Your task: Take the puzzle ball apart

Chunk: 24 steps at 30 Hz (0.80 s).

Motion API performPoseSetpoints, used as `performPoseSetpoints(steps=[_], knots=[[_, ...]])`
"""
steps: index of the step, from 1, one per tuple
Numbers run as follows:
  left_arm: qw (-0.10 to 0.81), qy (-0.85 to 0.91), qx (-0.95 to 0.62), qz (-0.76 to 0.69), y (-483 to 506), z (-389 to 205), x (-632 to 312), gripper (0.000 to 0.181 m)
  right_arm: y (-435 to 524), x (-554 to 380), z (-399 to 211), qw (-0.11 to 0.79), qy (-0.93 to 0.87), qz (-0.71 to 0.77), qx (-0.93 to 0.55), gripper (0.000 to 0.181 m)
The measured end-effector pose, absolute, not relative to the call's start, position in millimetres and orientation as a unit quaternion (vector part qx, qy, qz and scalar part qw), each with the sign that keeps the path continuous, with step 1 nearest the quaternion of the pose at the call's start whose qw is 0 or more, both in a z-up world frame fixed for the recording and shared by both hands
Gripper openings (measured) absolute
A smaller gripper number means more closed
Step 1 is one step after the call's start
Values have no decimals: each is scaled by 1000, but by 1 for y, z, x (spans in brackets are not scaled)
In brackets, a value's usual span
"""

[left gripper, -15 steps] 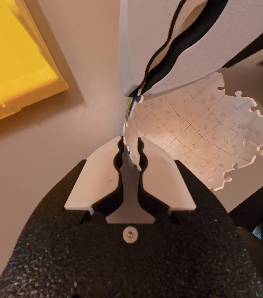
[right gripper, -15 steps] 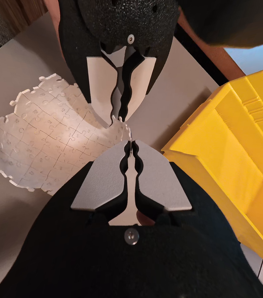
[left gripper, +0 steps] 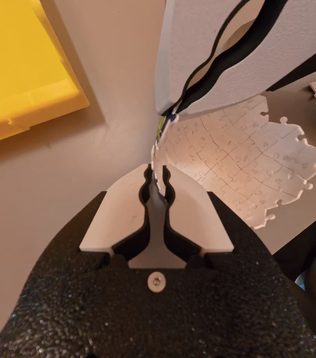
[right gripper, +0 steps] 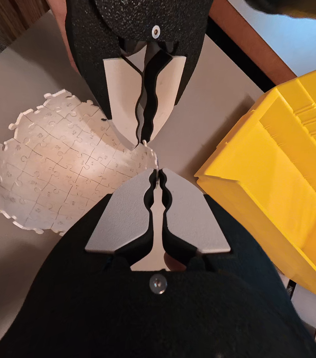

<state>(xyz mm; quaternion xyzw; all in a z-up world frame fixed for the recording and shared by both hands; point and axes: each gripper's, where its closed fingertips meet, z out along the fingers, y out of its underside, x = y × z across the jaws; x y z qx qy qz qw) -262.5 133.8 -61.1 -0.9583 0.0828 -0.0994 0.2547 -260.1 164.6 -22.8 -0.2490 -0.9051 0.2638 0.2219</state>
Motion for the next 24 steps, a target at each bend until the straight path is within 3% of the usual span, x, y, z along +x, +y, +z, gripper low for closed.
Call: performPoseSetpoints(steps=[24], knots=[[246, 114, -957, -100, 146, -69, -269, 15, 167, -258, -24, 202, -895, 277, -287, 3]])
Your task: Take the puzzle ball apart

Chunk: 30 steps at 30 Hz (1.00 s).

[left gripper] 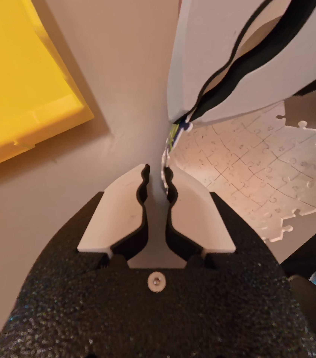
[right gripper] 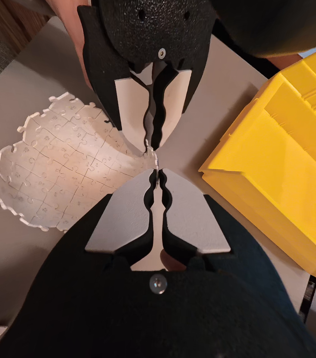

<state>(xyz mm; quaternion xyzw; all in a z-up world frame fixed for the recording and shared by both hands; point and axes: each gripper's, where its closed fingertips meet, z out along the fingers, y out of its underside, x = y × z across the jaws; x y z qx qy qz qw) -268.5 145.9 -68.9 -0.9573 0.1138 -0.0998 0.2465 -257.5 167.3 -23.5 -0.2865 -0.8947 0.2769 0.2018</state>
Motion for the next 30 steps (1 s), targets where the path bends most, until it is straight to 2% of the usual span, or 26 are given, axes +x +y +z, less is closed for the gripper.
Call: performPoseSetpoints(steps=[4, 17, 30], knots=[[243, 116, -957, -107, 145, -71, -267, 11, 168, -257, -23, 190, -887, 291, -303, 2], [241, 121, -957, -104, 147, -71, -267, 14, 180, -258, -33, 172, -870, 273, -373, 2], [264, 149, -947, -105, 160, -62, -266, 18, 176, -257, -34, 166, -871, 275, -373, 2]])
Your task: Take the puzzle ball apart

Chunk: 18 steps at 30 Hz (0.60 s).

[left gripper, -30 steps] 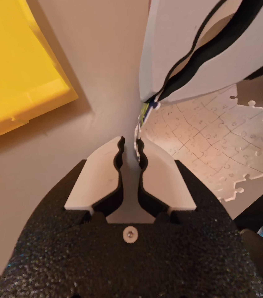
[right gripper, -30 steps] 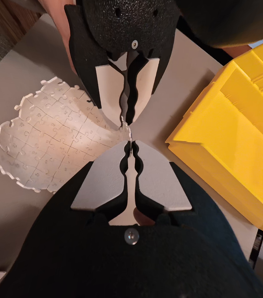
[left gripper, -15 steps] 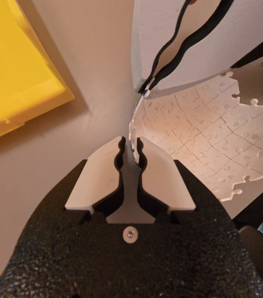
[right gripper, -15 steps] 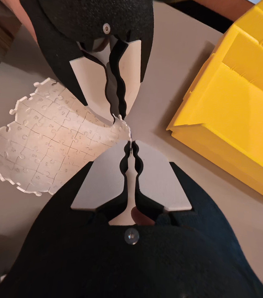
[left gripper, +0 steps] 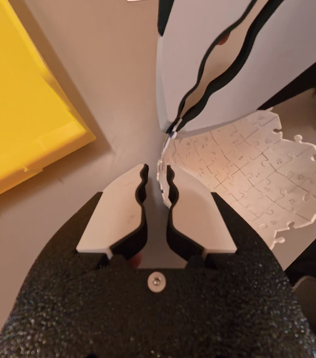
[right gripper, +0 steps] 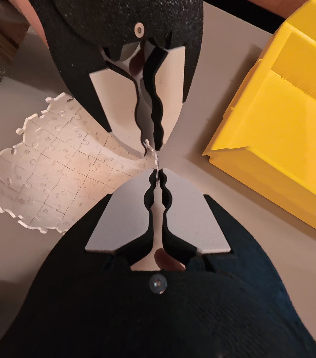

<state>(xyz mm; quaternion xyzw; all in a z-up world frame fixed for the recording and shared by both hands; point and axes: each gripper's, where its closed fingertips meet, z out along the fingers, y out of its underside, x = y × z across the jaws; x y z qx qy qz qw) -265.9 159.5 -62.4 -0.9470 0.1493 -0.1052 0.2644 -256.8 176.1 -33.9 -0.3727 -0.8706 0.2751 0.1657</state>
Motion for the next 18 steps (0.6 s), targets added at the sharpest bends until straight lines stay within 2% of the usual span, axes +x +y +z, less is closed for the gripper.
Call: performPoseSetpoints(steps=[18], knots=[[267, 167, -941, -126, 169, -68, -262, 5, 186, -254, -38, 155, -853, 268, -420, 3]])
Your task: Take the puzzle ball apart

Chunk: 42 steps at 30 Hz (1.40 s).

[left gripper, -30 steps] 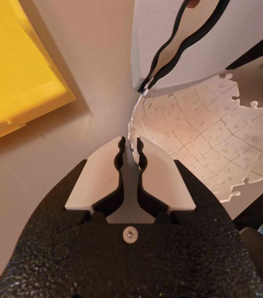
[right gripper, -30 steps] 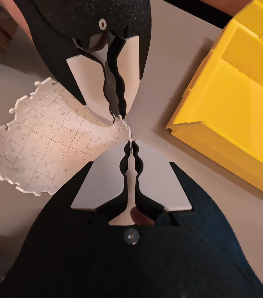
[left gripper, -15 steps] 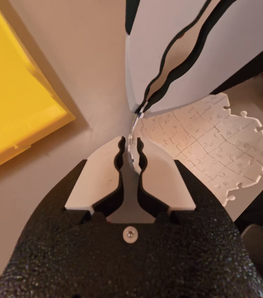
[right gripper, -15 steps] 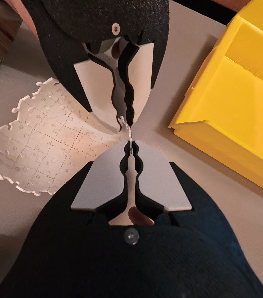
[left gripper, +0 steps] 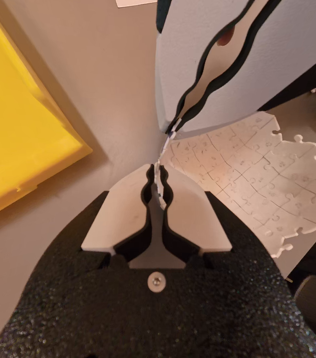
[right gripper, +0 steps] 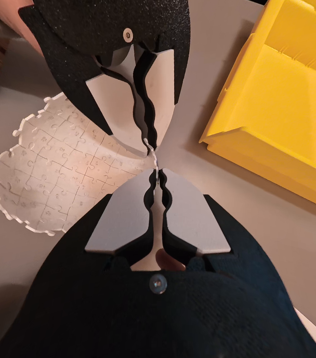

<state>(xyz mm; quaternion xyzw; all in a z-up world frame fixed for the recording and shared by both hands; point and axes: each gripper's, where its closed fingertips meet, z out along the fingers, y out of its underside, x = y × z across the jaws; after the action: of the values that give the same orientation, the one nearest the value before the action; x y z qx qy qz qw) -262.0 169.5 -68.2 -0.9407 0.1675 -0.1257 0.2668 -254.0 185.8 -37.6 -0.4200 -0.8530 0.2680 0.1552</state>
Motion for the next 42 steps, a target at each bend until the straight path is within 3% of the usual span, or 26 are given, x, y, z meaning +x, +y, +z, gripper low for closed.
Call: performPoseSetpoints(steps=[21, 31, 36, 42], knots=[[257, 178, -942, -123, 164, -67, -264, 4, 187, -255, -42, 146, -850, 278, -424, 3], [279, 180, -935, -126, 171, -63, -263, 16, 188, -257, -39, 151, -848, 284, -421, 2], [273, 186, -935, -129, 172, -65, -262, 5, 188, -257, -41, 149, -849, 281, -421, 3], [264, 190, -937, -124, 171, -66, -263, 4, 188, -257, -43, 147, -850, 279, -422, 3]])
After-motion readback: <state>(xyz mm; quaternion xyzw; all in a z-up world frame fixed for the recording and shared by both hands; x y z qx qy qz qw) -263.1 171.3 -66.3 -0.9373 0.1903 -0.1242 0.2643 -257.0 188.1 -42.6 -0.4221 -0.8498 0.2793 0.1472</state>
